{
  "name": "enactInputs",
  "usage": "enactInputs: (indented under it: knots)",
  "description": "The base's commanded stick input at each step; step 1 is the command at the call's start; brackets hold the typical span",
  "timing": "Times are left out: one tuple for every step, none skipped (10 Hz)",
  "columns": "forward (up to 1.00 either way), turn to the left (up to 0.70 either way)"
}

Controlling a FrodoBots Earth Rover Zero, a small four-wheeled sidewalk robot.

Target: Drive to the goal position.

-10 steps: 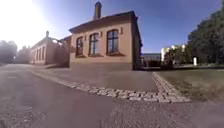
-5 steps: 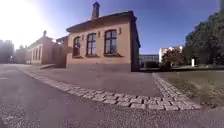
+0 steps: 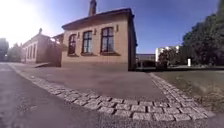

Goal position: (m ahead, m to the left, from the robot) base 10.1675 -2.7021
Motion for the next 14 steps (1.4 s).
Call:
enactInputs:
  knots:
    - [0.7,-0.14]
    - [0.7,-0.14]
    - [0.7,-0.14]
    - [0.7,-0.14]
    - [0.7,-0.14]
    - [0.7,-0.14]
    - [0.7,-0.14]
    - [0.7,-0.14]
    - [0.7,-0.14]
    - [0.7,-0.14]
    - [0.7,-0.14]
    - [0.7,-0.14]
    - [0.7,-0.14]
    - [0.7,-0.14]
